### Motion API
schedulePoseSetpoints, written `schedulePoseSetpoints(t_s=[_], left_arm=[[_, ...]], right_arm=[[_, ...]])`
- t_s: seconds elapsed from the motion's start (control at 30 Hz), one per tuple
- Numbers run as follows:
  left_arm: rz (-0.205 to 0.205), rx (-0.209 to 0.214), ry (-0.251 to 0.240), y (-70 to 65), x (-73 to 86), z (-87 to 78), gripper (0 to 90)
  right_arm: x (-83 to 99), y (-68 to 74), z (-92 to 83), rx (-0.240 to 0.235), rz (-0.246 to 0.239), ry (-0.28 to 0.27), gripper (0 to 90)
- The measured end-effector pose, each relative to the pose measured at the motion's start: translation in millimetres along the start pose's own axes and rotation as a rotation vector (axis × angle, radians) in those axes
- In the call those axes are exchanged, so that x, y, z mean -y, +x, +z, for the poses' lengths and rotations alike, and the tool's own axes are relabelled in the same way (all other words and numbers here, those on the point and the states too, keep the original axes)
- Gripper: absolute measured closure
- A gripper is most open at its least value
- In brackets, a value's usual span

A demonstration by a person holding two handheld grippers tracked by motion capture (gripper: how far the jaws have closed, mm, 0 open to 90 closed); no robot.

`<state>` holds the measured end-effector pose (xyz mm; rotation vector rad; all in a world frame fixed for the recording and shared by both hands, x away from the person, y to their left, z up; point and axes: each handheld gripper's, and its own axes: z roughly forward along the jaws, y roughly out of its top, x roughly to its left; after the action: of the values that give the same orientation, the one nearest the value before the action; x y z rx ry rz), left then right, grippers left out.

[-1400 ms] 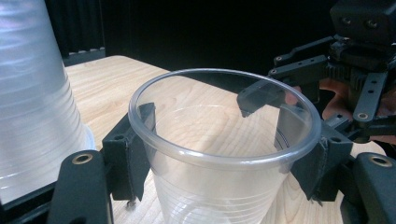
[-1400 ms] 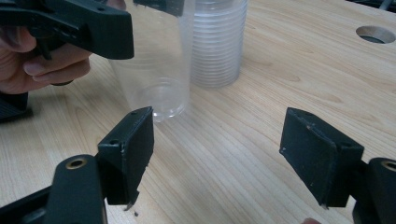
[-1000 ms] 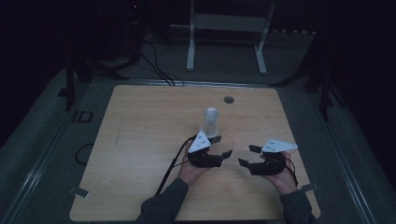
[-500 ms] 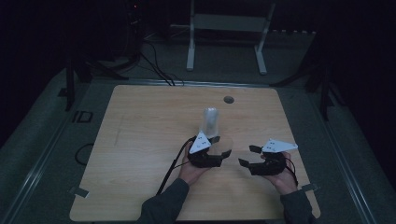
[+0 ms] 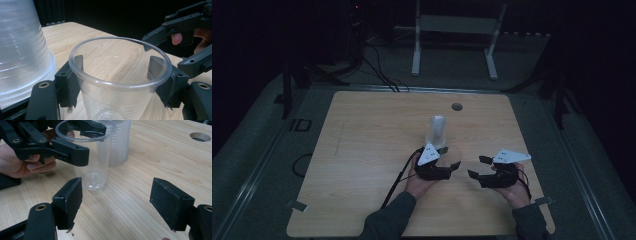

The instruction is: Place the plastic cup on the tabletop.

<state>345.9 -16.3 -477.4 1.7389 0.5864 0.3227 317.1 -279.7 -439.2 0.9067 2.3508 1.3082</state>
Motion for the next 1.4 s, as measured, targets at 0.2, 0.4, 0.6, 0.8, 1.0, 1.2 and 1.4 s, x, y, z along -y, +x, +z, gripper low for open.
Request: schedulePoseSetpoints(t_s=[0.2, 0.4, 0.6, 0.8, 1.0, 1.2, 1.4], left_arm=[[-0.004, -0.006, 0.009, 0.1, 3.2, 2.5, 29.6], [-0.002, -0.017, 0.019, 0.1, 6.5, 5.2, 29.5], [0.002, -0.025, 0.022, 0.1, 8.5, 8.3, 29.4], [0.006, -0.032, 0.027, -1.1, 10.7, 11.0, 29.3], [0.009, -0.04, 0.034, -1.4, 12.9, 10.8, 29.3], [0.01, -0.043, 0.037, -2.3, 13.6, 10.2, 28.5], [0.002, -0.042, 0.046, -1.8, 14.0, 8.4, 27.3]], right_arm=[[0.3, 0.1, 0.3, -0.001, 0.002, 0.001, 25.9], [0.3, 0.2, 0.6, -0.003, 0.001, 0.001, 25.8], [0.4, 0.1, 0.6, -0.002, 0.001, 0.0, 25.8], [0.6, 0.1, 0.4, -0.002, 0.001, 0.0, 25.8], [0.7, -0.1, 0.1, -0.001, 0.002, 0.0, 25.8], [0.8, 0.1, 0.4, -0.004, 0.001, 0.003, 25.8], [0.8, -0.1, -0.1, -0.003, 0.001, 0.001, 25.8]])
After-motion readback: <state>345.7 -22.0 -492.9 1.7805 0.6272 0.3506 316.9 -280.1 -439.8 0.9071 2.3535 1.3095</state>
